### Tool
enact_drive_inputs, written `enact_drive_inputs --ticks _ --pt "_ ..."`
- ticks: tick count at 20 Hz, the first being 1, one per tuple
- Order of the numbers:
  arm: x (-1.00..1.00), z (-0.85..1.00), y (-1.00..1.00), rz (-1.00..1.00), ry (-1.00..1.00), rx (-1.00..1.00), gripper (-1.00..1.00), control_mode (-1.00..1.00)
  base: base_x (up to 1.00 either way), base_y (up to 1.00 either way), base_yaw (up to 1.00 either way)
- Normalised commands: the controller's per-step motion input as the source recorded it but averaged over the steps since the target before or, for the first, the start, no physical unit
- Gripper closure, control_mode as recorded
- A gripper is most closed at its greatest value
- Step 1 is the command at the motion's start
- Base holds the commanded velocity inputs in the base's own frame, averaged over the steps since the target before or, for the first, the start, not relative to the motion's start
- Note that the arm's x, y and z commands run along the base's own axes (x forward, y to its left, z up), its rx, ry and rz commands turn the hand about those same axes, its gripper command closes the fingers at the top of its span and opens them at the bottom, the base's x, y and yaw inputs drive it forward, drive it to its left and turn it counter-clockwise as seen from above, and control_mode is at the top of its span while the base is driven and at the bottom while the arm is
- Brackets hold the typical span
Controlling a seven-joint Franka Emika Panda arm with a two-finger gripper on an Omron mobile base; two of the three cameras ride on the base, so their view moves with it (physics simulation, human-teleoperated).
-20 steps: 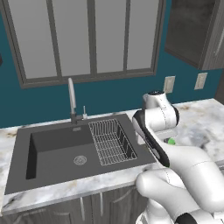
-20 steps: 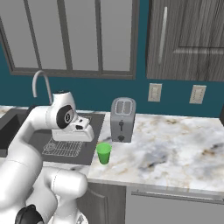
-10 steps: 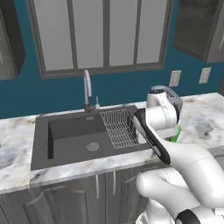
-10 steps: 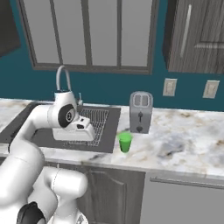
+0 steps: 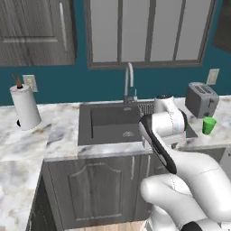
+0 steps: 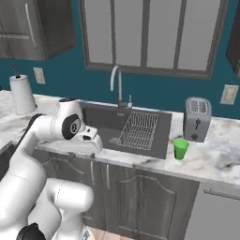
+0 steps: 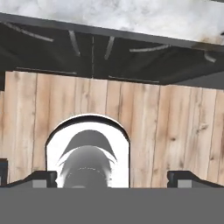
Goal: Pick the cup and bowl from the counter and place them on the counter next to the sink.
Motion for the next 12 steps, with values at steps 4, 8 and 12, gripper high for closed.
enact_drive_inputs --ticks 4,8,12 --pt "0.00 0.00 0.00 0.00 0.00 0.00 -1.00 1.00 0.70 -0.05 0.54" --pt "0.00 0.00 0.00 0.00 0.00 0.00 -1.00 1.00 0.69 -0.39 0.66" --pt "0.00 0.00 0.00 0.00 0.00 0.00 -1.00 1.00 0.11 -0.32 0.70"
